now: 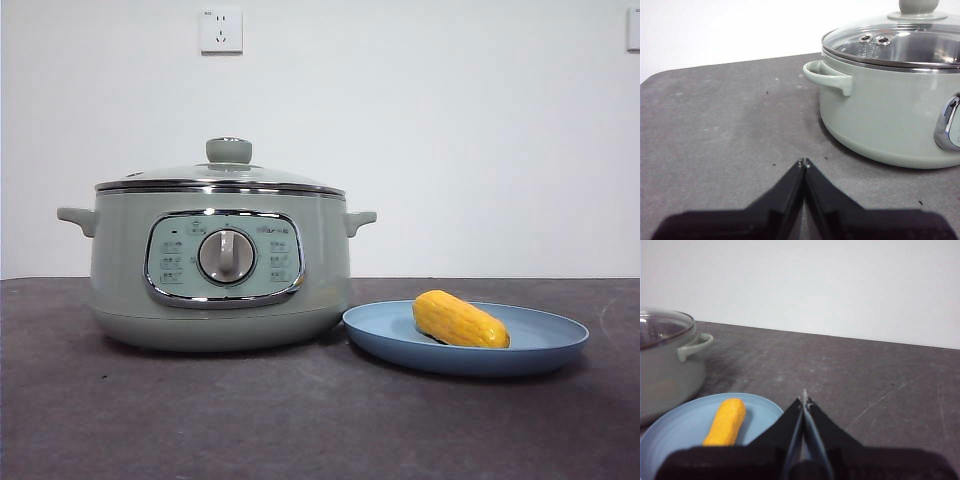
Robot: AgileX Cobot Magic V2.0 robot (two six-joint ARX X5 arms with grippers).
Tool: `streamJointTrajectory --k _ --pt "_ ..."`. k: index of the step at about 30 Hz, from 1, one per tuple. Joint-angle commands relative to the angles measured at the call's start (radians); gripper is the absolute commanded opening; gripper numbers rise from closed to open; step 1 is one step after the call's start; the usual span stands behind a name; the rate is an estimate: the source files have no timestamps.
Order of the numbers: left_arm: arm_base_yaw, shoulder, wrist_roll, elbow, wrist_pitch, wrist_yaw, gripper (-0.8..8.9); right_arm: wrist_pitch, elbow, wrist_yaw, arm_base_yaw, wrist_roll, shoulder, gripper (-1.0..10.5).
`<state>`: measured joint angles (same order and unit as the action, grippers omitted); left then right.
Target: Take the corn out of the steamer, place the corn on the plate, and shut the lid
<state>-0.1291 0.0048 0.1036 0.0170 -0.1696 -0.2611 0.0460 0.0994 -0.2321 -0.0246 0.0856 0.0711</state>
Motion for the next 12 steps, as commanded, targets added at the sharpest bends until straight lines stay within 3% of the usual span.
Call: streamJointTrajectory --k 1,12 --pt "-0.003 -0.001 -0.007 -0.014 0.005 -0.003 -0.02 -0.028 -0.065 0.003 0.000 -0.038 -0.037 0.0" --pt "-0.003 -0.001 -0.007 -0.014 0.004 -0.003 -0.02 0.120 -0.095 0.002 0.002 -0.045 -0.070 0.0"
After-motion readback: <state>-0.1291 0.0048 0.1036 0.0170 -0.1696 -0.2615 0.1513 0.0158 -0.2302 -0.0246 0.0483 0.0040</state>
